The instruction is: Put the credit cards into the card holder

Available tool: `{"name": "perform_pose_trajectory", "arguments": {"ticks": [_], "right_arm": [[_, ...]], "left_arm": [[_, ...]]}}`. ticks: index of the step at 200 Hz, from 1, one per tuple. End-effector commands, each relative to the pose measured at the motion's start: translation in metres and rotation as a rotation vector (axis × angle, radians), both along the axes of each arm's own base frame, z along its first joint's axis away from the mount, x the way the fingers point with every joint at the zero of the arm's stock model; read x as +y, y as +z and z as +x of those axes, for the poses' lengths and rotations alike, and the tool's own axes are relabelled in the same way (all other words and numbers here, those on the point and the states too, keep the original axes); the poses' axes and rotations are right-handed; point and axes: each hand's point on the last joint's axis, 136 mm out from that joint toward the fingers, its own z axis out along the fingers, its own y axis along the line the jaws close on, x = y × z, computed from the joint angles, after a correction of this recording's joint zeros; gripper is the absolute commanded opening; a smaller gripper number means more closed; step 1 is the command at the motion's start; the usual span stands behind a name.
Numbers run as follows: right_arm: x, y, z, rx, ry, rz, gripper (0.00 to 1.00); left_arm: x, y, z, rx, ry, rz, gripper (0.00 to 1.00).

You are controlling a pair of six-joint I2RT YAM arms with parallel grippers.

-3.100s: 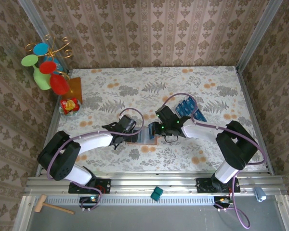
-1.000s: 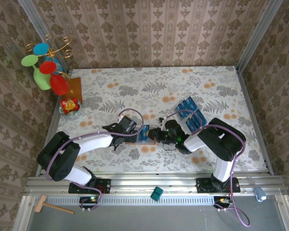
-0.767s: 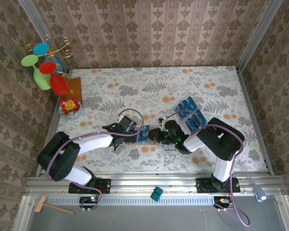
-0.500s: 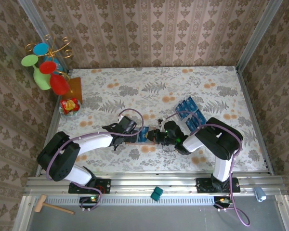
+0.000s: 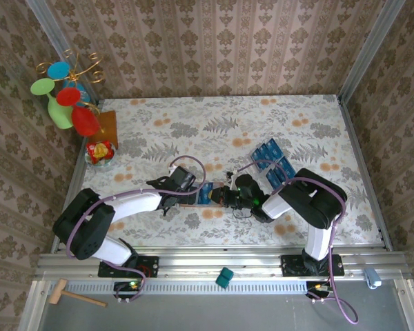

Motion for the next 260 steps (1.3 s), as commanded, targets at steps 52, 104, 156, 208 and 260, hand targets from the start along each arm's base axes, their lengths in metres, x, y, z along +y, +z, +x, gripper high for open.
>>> {"name": "perform_pose_trajectory", "arguments": {"ticks": [52, 104, 156, 208, 260], "right_arm": [[0.003, -0.017, -0.005, 0.052, 0.013, -0.019, 0.00], [0.005, -0.018, -0.004, 0.063, 0.020, -0.016, 0.00], [0.009, -0.021, -0.006, 0.080, 0.039, -0.009, 0.00], [0.000, -0.025, -0.012, 0.090, 0.020, -0.025, 0.00], [0.004, -0.030, -0.013, 0.118, 0.039, -0.039, 0.00]], "left_arm": [[0.017, -0.012, -0.015, 0.050, 0.013, 0.067, 1.00], [0.016, -0.011, -0.014, 0.048, 0.009, 0.066, 1.00], [0.017, -0.012, -0.015, 0.049, 0.011, 0.068, 1.00], [0.018, -0.012, -0.015, 0.050, 0.010, 0.070, 1.00], [0.017, -0.011, -0.015, 0.047, 0.009, 0.070, 1.00]]}}
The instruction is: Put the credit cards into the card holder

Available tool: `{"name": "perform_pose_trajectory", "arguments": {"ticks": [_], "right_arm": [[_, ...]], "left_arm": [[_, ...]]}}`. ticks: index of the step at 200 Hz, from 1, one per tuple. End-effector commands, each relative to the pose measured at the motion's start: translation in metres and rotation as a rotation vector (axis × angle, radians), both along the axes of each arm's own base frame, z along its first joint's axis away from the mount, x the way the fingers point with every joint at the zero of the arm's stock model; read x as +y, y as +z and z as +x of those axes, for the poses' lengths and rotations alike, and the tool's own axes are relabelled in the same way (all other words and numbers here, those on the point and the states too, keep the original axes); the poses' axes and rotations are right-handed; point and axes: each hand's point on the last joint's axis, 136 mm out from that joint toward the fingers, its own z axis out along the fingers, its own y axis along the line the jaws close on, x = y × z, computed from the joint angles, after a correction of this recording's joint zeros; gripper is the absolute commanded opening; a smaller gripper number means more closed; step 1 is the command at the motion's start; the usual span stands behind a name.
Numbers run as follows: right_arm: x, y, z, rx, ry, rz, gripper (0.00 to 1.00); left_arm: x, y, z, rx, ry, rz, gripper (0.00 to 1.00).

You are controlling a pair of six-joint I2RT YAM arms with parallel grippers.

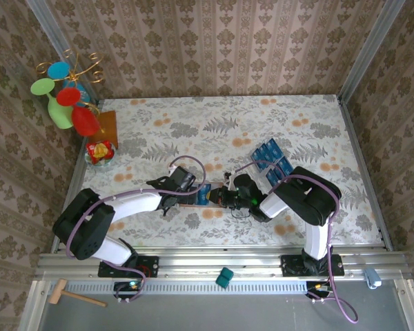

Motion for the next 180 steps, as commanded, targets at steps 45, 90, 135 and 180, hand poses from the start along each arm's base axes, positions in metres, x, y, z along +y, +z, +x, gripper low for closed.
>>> {"name": "perform_pose_trajectory", "arguments": {"ticks": [45, 90, 135, 180], "right_arm": [[0.005, -0.029, -0.009, 0.103, 0.047, -0.072, 0.00], [0.011, -0.034, -0.010, 0.129, 0.068, -0.079, 0.00], [0.010, -0.033, -0.011, 0.135, 0.070, -0.094, 0.08], [0.011, -0.022, -0.008, 0.122, 0.076, -0.129, 0.35]], "left_arm": [[0.016, -0.011, -0.015, 0.050, 0.008, 0.062, 1.00], [0.015, -0.009, -0.014, 0.047, 0.003, 0.059, 1.00], [0.012, 0.005, -0.010, 0.029, 0.006, 0.042, 1.00], [0.030, 0.024, -0.004, 0.020, 0.071, 0.018, 1.00]]}}
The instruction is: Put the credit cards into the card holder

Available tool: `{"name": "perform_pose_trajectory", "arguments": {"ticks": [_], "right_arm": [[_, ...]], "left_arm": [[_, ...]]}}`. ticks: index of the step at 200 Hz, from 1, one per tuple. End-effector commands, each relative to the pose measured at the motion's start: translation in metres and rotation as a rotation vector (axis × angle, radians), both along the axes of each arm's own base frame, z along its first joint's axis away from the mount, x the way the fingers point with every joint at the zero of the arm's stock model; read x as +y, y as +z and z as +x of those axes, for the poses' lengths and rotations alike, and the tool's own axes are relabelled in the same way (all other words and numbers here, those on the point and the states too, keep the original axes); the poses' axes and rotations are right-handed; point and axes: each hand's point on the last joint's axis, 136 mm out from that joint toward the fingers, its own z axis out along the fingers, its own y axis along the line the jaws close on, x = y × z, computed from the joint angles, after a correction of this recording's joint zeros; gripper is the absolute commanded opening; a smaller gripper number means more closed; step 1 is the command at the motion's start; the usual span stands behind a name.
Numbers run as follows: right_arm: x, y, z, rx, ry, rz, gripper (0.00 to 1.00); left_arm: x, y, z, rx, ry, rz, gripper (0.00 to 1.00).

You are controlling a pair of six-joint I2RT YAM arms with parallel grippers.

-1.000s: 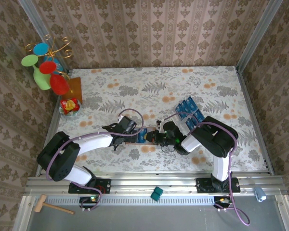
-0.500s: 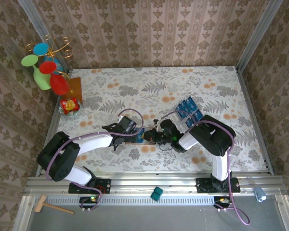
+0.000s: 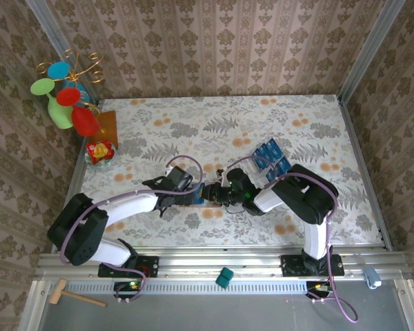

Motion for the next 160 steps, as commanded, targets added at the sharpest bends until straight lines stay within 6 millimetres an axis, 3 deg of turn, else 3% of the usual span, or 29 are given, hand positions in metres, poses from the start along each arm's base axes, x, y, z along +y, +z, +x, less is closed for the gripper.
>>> {"name": "perform_pose_trajectory", "arguments": {"ticks": [1, 75, 160], "right_arm": [[-0.013, -0.029, -0.013, 0.082, 0.004, -0.135, 0.36], [-0.006, -0.011, -0.007, 0.055, 0.037, -0.208, 0.72], [-0.001, 0.023, 0.002, -0.019, 0.093, -0.320, 0.81]], "left_arm": [[0.014, 0.016, 0.003, -0.002, 0.051, -0.007, 1.00], [0.046, -0.002, -0.007, 0.050, 0.186, -0.035, 1.00], [0.052, -0.012, -0.006, 0.060, 0.238, -0.064, 1.00]]}}
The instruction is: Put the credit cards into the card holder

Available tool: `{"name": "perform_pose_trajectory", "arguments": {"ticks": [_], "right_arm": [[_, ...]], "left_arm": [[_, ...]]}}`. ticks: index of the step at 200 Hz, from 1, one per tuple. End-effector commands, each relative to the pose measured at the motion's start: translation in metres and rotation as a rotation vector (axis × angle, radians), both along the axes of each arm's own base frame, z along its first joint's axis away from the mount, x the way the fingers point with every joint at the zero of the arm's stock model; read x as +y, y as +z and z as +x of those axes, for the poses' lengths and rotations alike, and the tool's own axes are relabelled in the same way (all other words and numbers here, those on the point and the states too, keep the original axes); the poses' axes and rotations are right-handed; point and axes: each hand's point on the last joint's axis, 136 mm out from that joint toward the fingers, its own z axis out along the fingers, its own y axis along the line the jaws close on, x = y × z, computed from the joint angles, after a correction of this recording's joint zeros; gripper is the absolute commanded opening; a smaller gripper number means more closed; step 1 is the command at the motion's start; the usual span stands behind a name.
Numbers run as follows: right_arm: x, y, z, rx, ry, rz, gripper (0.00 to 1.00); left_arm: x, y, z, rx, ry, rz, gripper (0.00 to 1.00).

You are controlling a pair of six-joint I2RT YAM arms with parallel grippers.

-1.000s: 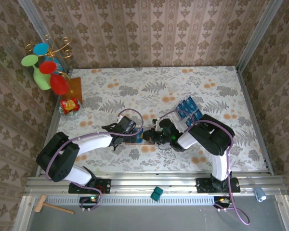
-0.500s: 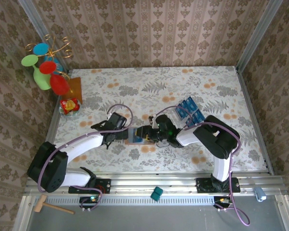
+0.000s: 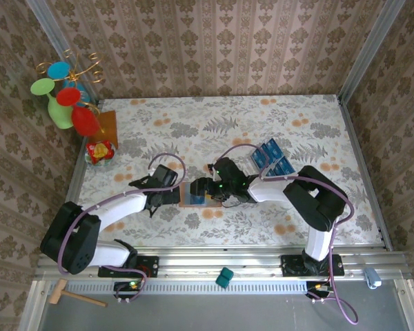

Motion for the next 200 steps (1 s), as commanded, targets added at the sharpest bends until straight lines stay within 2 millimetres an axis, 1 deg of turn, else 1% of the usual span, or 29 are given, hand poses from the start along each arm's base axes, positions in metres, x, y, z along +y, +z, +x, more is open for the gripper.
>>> {"name": "perform_pose_trajectory", "arguments": {"ticks": [1, 37, 59, 73, 78, 86, 106, 116, 130, 151, 200], "right_arm": [[-0.009, 0.007, -0.001, -0.022, 0.019, -0.088, 0.81], [-0.014, 0.025, 0.001, -0.068, 0.042, -0.143, 0.80], [-0.026, 0.026, 0.003, -0.083, 0.035, -0.218, 0.78], [-0.036, 0.020, 0.005, -0.082, 0.029, -0.296, 0.74], [-0.039, 0.019, 0.005, -0.082, 0.030, -0.323, 0.72], [-0.045, 0.014, 0.007, -0.081, 0.028, -0.373, 0.66], [-0.055, 0.005, 0.010, -0.087, 0.031, -0.470, 0.45], [-0.058, 0.001, 0.011, -0.088, 0.036, -0.502, 0.33], [-0.058, -0.005, 0.012, -0.087, 0.049, -0.530, 0.24], [-0.055, -0.011, 0.012, -0.083, 0.065, -0.545, 0.17], [-0.040, -0.020, 0.011, -0.076, 0.096, -0.548, 0.17]], "left_arm": [[0.005, -0.005, -0.003, 0.008, 0.037, -0.013, 1.00], [0.008, -0.010, -0.007, 0.020, 0.053, -0.011, 1.00], [0.013, -0.011, -0.008, 0.021, 0.074, 0.000, 1.00], [0.016, -0.012, -0.009, 0.018, 0.095, 0.008, 1.00], [0.018, -0.012, -0.010, 0.019, 0.105, 0.013, 1.00], [0.021, -0.011, -0.010, 0.016, 0.119, 0.021, 1.00], [0.025, -0.010, -0.010, 0.006, 0.140, 0.035, 1.00], [0.025, -0.009, -0.009, 0.004, 0.143, 0.035, 1.00], [0.024, -0.009, -0.008, 0.002, 0.141, 0.035, 1.00], [0.023, -0.011, -0.008, 0.010, 0.131, 0.036, 1.00], [0.019, -0.014, -0.007, 0.024, 0.112, 0.031, 1.00]]}}
